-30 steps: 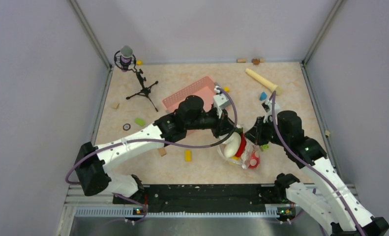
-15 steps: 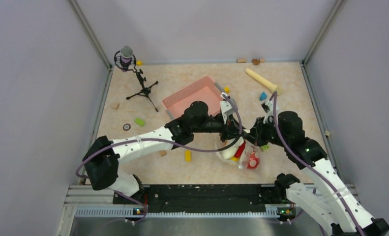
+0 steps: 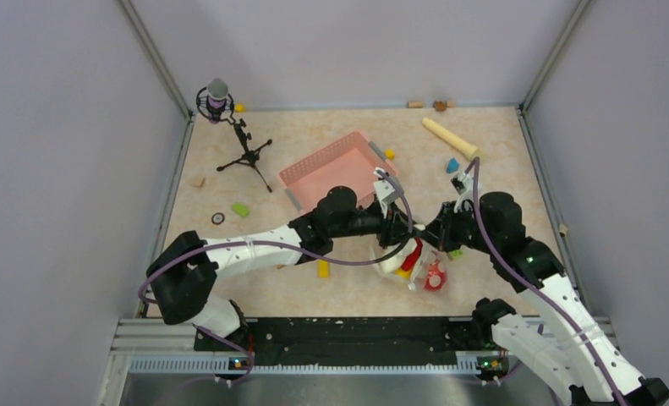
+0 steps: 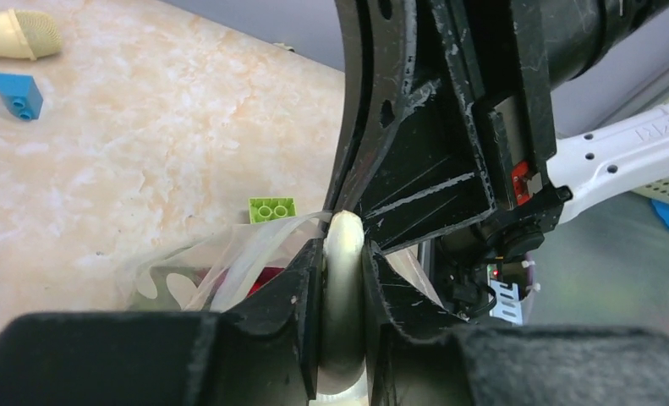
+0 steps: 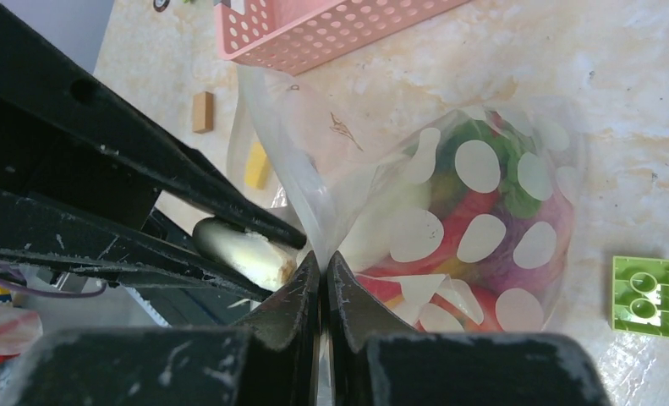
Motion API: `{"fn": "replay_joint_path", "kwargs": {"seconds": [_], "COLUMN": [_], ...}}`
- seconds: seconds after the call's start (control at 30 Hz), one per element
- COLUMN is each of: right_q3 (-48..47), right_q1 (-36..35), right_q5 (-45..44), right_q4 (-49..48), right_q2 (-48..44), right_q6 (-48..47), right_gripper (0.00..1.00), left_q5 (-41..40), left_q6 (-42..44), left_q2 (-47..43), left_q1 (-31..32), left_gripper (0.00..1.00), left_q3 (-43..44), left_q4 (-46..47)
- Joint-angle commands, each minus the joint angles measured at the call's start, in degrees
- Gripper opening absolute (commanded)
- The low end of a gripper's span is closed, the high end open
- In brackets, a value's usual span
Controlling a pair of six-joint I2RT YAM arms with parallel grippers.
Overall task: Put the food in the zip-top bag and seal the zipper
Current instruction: Place the fake vegetable in the zipper food storage bag.
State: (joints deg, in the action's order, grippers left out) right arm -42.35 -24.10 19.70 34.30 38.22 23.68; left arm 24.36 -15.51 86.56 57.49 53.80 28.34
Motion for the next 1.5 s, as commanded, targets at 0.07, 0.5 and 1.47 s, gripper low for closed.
{"fn": "replay_joint_path", "kwargs": {"seconds": [0.07,0.5,1.47], "right_q3": [-0.54,-0.54,-0.72], "right_q1": [0.19,0.14,0.11], "right_q5": [0.99,0.16,-2.1], "right_q4": [-2.67,-2.67,-2.58], "right_q2": [-1.41,-1.54,-0.44], "right_q6": [0.6,0.52,0.44], "right_gripper": [0.04,0.04,0.04], "left_q5": [-4.03,-7.8,-31.57], "left_q6": [-0.42,0.39,-18.32], "left_q2": [-0.39,-4.72,-21.32], "left_q1": [0.42,1.18,1.5], "left_gripper": [0.4,0.84,0.91], "left_q3": [-0.23,0.45,-5.48], "left_q4": [2.8,-5.17,-34.79]}}
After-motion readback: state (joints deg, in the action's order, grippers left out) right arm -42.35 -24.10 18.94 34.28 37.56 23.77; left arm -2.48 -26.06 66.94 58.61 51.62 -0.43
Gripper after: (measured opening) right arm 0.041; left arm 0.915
